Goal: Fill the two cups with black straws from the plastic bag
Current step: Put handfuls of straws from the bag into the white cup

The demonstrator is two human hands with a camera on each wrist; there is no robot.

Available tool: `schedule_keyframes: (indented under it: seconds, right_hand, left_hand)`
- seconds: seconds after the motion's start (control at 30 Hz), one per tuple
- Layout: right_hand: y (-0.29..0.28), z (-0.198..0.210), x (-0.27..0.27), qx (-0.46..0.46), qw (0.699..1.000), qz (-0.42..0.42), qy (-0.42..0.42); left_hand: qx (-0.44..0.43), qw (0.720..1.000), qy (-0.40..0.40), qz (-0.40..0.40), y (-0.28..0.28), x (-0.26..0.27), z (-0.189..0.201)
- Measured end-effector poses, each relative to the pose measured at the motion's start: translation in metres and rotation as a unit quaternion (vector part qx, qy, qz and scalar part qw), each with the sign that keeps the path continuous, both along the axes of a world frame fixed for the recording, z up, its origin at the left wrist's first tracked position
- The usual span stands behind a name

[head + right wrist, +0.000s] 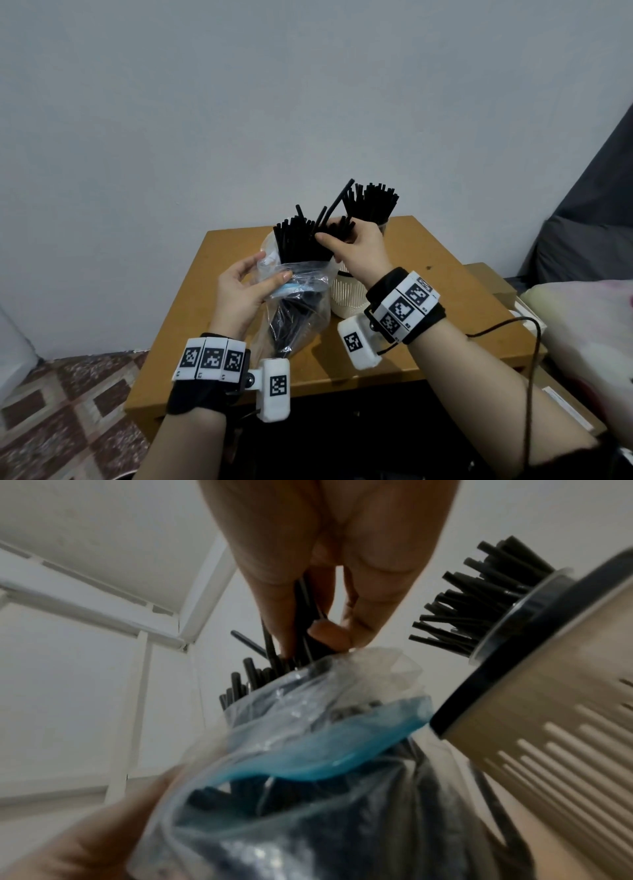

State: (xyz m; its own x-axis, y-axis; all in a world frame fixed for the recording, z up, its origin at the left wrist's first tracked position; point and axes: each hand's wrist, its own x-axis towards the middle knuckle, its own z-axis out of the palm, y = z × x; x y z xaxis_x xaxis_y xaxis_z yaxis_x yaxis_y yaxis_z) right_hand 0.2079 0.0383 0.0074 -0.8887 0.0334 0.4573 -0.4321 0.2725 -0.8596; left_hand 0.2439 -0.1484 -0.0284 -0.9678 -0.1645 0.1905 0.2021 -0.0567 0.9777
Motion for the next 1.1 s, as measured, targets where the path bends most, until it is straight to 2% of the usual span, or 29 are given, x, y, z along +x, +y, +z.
schedule_keyframes:
  seconds: [0.07,0.17,0.57,0.7,0.9,1.1]
  right_hand:
    - [0.0,0.0,0.001,-0.05,0.999,-0.01,0.014]
    - [0.001,0.002,0.001,-0.072,0.996,-0.03,0.035]
    - [0.001,0.016,0.011,-0.007,0.984,-0.074,0.159]
    - [0.0,0.017,0.014,0.014,0.985,-0.07,0.159]
    - [0.003,0.026,0.016,-0.062,0.991,-0.066,0.102]
    - [0.007,0.042,0.016,-0.07,0.988,-0.049,0.127]
  left_hand:
    - [0.0,1.0,0.002,-0.002,0.0,0.0,0.0]
    - [0.002,1.0,-0.004,0.0,0.0,0.0,-0.001]
    - [-0.005,1.0,-0.013,-0.003,-0.001,-0.003,-0.003]
    - [-0.007,1.0,-0.014,-0.003,-0.001,-0.002,-0.002]
    - [-0.007,1.0,-0.006,-0.003,-0.002,-0.003,-0.002]
    - [-0.004,1.0,0.004,-0.004,-0.003,-0.006,-0.002]
